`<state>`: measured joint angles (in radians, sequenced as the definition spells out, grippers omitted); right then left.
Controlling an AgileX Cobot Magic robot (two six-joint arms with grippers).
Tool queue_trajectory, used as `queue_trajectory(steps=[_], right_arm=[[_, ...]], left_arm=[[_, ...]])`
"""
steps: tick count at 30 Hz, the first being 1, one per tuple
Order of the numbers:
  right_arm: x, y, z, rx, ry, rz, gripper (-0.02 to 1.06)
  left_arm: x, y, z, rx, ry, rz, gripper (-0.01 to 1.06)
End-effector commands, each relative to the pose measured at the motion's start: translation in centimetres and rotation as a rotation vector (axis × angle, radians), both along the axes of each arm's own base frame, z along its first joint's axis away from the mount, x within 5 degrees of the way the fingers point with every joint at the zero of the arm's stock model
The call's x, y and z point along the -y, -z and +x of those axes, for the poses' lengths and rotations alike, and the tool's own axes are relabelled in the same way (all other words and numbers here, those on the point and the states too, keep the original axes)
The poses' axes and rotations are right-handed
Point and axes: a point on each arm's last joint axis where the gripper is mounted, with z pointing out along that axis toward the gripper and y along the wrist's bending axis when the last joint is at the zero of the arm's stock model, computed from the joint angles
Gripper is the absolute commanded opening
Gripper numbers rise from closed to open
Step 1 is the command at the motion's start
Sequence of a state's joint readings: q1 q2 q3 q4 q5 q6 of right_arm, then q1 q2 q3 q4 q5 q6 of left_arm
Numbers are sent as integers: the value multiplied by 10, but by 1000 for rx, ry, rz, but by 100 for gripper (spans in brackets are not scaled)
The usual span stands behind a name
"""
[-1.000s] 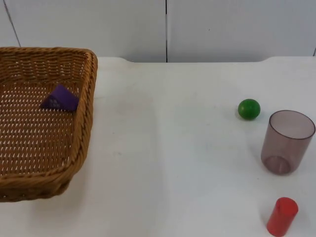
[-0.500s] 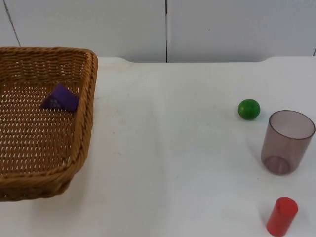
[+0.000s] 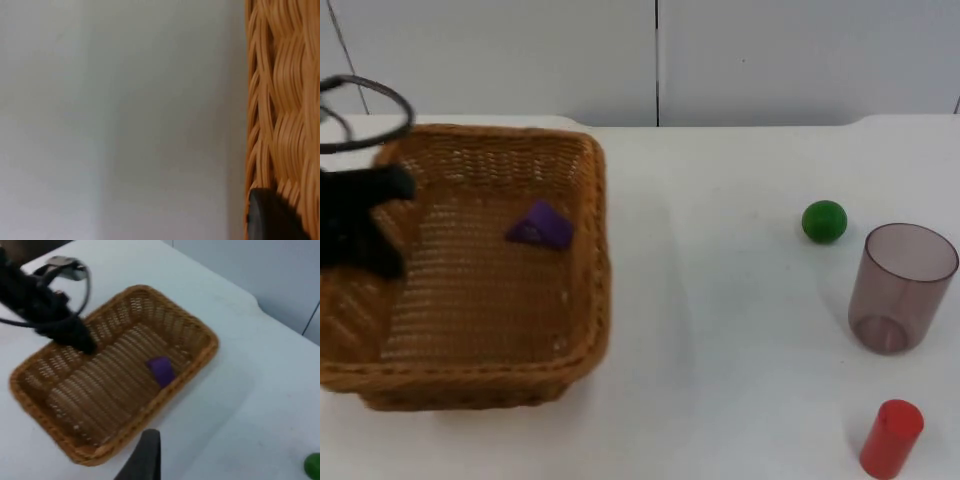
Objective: Pick up the basket with the left hand and place the triangular block into the basket with the right hand.
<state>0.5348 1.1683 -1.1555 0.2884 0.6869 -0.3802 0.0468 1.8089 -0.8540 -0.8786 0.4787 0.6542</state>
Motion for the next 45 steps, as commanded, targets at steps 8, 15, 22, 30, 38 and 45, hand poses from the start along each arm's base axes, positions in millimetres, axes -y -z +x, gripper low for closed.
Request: queue_trajectory(steps=[8, 15, 22, 30, 38, 45], right_arm=[[2, 2, -5, -36, -13, -21, 88], [2, 2, -5, -35, -13, -23, 88], [3, 1, -3, -5, -7, -39, 88], [8, -11, -8, 79, 5, -5, 88], [32, -45, -47, 218, 10, 69, 88], [51, -42, -80, 268, 12, 100, 88]], left_arm=[[58, 32, 62, 16, 91, -41, 0], [67, 51, 70, -22, 70, -71, 14], [65, 42, 69, 5, 137, -22, 91], [33, -39, 68, 221, 171, 88, 105], [23, -147, 25, 400, 212, 136, 105], [27, -203, -21, 487, 261, 105, 105]])
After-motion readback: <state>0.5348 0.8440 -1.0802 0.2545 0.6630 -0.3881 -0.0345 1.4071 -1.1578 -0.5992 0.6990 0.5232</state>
